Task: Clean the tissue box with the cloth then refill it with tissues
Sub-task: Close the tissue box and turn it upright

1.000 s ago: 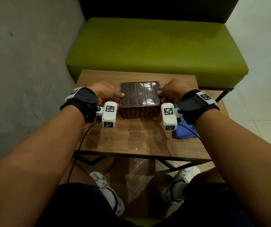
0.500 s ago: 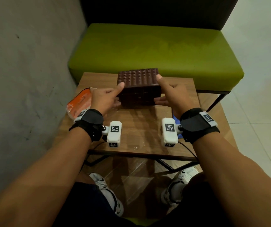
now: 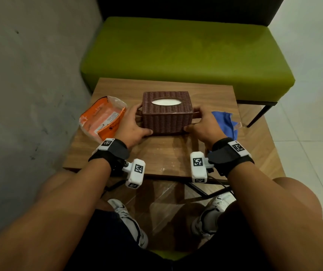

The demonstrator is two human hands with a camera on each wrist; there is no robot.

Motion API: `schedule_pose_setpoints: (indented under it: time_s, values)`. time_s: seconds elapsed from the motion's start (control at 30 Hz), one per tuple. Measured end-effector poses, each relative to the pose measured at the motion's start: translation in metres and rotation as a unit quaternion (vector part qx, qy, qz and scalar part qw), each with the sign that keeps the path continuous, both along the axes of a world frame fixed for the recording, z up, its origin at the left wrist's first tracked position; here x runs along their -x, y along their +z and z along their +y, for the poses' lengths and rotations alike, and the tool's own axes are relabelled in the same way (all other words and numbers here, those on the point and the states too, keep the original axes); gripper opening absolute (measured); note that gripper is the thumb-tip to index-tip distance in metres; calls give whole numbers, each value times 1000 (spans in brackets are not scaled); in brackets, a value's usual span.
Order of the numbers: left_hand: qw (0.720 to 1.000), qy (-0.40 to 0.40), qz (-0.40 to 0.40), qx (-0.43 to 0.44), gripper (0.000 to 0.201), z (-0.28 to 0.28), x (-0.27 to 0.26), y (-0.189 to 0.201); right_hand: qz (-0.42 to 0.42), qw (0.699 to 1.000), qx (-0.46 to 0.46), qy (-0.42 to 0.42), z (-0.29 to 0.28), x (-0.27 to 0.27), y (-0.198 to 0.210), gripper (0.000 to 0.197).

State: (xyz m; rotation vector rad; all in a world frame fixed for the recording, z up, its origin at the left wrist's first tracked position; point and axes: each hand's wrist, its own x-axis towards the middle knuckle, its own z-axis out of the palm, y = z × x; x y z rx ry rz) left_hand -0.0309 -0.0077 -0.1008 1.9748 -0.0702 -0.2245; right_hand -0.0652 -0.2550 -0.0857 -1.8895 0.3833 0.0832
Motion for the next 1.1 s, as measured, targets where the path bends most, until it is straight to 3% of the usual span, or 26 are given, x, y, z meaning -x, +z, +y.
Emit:
schedule_pose_setpoints:
  time_s: [0.17,0.37,0.5,0.6,0.77,1.1]
  values:
    - [1000,-8,-3,-21,100,-1,0,-5,8,997,69,31,-1,2,0,46]
    - [999,-19,15,-31,97,4,2,-10,30,996,65,44,-3,6,-1,45]
    - [995,-55,-33,-73,130,12,-8,2,86,992,-83,40,-16,0,19,67]
    - [991,-92,-28,-97,147,10,-22,16,101,989,-111,15,-14,-9,34,78]
    - [986,-116,-21,-117,137,3,-27,20,93,988,-111,50,3,-2,36,52]
    - [984,-127,-44,-113,140,14,-8,10,93,989,-102,57,-2,16,35,52]
